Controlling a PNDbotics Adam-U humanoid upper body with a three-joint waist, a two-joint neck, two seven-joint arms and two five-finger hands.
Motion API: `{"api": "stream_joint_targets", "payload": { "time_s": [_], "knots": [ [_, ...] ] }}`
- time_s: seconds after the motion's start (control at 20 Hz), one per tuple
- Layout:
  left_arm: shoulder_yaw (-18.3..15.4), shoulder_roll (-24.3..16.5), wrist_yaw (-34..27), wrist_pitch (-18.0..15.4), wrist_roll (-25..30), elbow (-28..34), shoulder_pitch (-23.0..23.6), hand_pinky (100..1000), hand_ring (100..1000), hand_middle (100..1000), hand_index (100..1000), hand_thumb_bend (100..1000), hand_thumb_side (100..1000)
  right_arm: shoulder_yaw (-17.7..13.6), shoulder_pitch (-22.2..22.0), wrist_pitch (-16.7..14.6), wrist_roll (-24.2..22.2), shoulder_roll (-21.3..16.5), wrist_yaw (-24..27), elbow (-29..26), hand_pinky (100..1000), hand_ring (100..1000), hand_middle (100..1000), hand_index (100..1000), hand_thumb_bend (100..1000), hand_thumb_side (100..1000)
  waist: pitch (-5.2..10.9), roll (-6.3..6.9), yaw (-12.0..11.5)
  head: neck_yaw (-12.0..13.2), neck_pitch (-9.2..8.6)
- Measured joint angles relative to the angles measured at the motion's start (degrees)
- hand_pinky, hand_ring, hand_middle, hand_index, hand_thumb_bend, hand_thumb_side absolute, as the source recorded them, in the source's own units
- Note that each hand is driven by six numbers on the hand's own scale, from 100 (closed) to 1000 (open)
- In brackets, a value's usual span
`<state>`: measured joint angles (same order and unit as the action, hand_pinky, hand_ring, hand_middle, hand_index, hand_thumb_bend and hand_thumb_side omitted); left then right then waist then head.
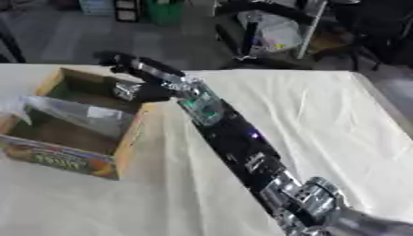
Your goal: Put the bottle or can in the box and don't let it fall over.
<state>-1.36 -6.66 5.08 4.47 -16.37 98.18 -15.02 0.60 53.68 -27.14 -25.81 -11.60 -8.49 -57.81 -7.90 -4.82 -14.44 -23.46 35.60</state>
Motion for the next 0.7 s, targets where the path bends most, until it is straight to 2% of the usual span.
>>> {"api": "stream_joint_targets", "payload": {
  "time_s": [0.25, 0.5, 0.7],
  "knots": [
    [-0.88, -1.10, 0.96, -0.11, -0.78, 1.14, 1.57, 684, 629, 637, 802, 600, 582, -0.88, -6.11, 2.80, 2.29, -3.75, 9.29, -10.19, 971, 1000, 1000, 1000, 100, 581, 0.56, -0.03, 6.65, 4.31, 0.88],
    [-1.39, -2.81, 2.09, -0.29, -1.22, 3.14, 3.03, 686, 635, 642, 804, 602, 588, -2.58, -15.92, 6.25, 4.11, -6.06, 17.47, -21.27, 968, 1000, 1000, 1000, 100, 577, 2.04, -0.26, 13.10, 9.40, 3.05],
    [-1.49, -4.10, 2.95, -0.28, -1.13, 4.31, 4.54, 686, 636, 643, 805, 605, 591, -5.36, -24.18, 8.59, 6.33, -6.41, 21.52, -28.60, 965, 1000, 1000, 1000, 100, 574, 3.01, -0.46, 16.32, 13.23, 4.86]
  ]
}}
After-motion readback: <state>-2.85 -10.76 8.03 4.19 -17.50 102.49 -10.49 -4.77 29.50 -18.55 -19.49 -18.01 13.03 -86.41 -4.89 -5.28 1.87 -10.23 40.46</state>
